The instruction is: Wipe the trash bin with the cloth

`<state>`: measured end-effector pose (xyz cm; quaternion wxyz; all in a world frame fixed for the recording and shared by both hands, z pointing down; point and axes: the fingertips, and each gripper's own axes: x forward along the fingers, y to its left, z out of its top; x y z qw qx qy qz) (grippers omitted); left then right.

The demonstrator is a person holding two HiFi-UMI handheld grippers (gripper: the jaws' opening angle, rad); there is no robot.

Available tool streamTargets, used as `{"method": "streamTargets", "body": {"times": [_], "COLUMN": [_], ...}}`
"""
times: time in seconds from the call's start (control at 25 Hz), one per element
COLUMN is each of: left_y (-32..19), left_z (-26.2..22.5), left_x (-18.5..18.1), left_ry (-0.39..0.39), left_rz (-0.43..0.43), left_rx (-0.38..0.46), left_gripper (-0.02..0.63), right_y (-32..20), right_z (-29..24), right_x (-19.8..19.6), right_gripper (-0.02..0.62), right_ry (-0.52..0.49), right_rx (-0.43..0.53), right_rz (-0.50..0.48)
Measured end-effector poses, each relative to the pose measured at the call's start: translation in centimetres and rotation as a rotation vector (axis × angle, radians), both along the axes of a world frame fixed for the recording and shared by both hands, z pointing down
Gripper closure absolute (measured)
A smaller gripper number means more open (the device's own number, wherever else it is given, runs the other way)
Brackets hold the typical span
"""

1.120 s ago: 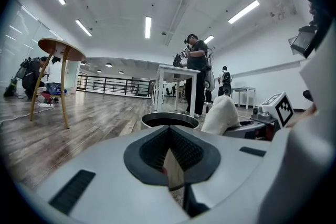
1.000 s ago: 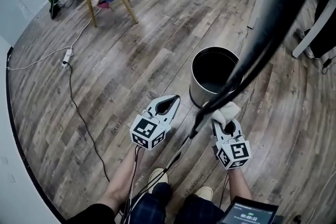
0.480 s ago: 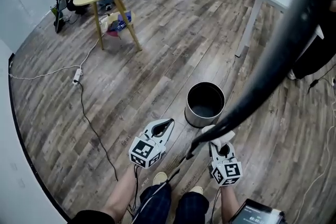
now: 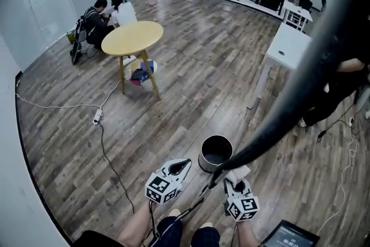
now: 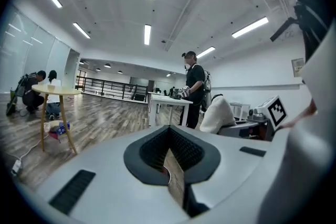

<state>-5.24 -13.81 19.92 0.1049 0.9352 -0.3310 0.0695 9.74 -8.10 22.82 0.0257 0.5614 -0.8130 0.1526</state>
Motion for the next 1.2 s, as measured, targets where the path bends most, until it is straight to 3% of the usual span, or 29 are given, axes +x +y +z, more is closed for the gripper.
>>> {"method": "streamTargets", "body": {"times": [0.2,0.64,0.96,1.2], "left_y": [0.9,2.8,4.3,4.6], "left_z": [-6.5,-15.4,-22.2,-23.6], "left_x": [-0.2,1.6,3.2,2.9], "left_ry": [0.035,0.026,0.045,0.034], "left_rz": [-0.026,0.028,0.081,0.076], "left_rx": [-0.017,-0.037,0.023,0.045], "left_gripper": [0.609,0.609,0.609,0.609], "right_y": [0.8,2.1,3.5,3.8], "right_z": [-6.4,-16.0,-21.9,-23.9], "right_x": [-0.7,0.7,0.1,-1.1], "right_gripper": [0.505,0.505,0.505,0.505], "right_ry": [-0.003,-0.043,-0.011,-0.044], "right_rx": [-0.004,-0.031,-0.007,-0.004], "right_rz": [-0.027,0.004,-0.029,-0.038]}}
